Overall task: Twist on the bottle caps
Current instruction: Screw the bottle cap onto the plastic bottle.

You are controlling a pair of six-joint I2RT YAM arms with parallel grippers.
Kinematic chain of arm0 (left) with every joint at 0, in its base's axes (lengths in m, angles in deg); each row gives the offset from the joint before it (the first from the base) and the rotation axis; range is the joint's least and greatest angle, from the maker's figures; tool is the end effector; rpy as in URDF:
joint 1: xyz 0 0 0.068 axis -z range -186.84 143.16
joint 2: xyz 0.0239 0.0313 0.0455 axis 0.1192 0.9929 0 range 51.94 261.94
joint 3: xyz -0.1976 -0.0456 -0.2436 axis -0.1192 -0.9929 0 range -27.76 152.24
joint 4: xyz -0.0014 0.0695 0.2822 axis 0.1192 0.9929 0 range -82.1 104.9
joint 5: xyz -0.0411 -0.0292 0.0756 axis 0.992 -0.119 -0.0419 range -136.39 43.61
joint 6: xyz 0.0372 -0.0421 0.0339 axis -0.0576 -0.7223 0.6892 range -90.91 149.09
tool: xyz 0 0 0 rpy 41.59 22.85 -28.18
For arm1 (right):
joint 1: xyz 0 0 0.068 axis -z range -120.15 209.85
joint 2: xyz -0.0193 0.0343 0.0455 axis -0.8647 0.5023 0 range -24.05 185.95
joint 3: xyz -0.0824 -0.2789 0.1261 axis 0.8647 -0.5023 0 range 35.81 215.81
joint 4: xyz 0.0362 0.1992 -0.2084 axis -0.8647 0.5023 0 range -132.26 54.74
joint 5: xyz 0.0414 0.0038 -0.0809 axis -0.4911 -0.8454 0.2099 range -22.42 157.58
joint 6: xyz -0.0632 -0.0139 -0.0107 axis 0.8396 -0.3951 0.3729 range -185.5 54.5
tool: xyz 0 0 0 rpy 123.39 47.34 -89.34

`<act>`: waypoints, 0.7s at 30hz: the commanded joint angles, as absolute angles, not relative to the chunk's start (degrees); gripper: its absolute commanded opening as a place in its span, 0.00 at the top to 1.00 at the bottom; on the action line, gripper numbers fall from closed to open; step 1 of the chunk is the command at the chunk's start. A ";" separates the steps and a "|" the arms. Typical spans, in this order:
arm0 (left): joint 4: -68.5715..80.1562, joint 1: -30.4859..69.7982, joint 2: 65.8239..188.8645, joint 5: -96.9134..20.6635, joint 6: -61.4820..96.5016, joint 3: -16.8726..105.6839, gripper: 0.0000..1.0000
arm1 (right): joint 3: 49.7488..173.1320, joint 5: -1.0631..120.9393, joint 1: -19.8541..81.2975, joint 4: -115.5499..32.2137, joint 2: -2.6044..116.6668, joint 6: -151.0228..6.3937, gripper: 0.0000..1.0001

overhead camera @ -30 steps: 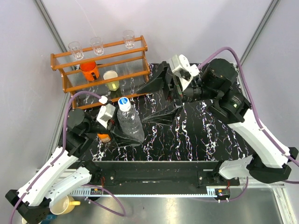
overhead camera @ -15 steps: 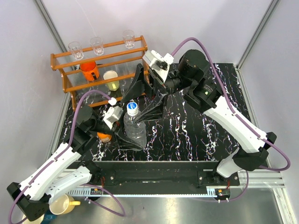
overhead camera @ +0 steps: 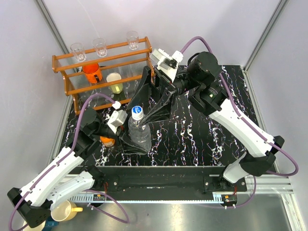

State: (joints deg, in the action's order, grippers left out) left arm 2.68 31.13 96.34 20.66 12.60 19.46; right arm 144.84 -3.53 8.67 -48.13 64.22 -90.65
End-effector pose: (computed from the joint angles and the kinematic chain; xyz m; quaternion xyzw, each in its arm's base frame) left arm 0.1007 -0.1388 0.4166 0.5116 0.4595 -0.6100 0.3939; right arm 0.1679 0.2864 0.6173 -0.5784 0.3049 0.6679 0.3556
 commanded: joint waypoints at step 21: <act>2.01 30.95 94.74 18.92 15.38 21.89 1.00 | 144.97 -1.59 9.93 -48.50 66.30 -91.69 0.48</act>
